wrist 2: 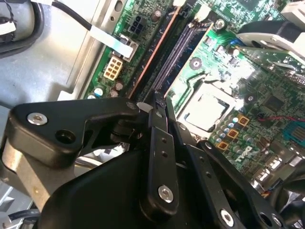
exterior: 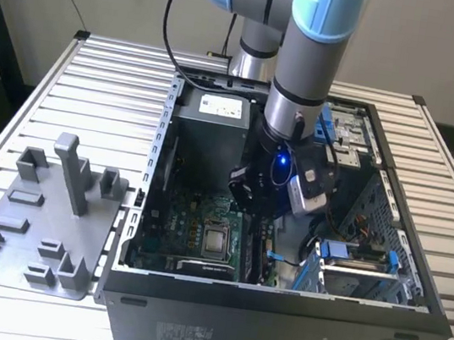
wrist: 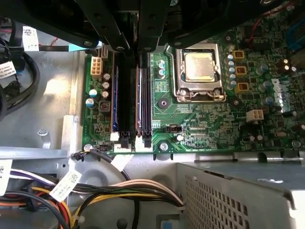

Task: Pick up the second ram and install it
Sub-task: 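Insert the second ram into the second slot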

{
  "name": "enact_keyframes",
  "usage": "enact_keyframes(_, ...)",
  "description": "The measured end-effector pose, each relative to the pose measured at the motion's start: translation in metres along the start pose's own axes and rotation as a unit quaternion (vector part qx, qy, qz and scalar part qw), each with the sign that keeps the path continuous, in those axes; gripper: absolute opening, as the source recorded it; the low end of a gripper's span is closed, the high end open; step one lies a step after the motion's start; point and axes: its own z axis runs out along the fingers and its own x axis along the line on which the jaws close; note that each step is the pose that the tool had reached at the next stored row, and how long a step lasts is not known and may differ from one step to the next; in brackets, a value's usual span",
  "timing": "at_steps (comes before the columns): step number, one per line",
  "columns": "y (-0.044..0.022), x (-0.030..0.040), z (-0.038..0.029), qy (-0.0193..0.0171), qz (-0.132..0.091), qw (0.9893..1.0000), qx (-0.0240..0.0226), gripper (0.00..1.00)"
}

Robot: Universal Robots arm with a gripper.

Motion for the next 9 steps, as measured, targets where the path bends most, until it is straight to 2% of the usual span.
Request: enact_keyframes(9,-0.0001,-0.0004,-0.0003,0.0000,-0.001,1.0000,0.0005,0.14)
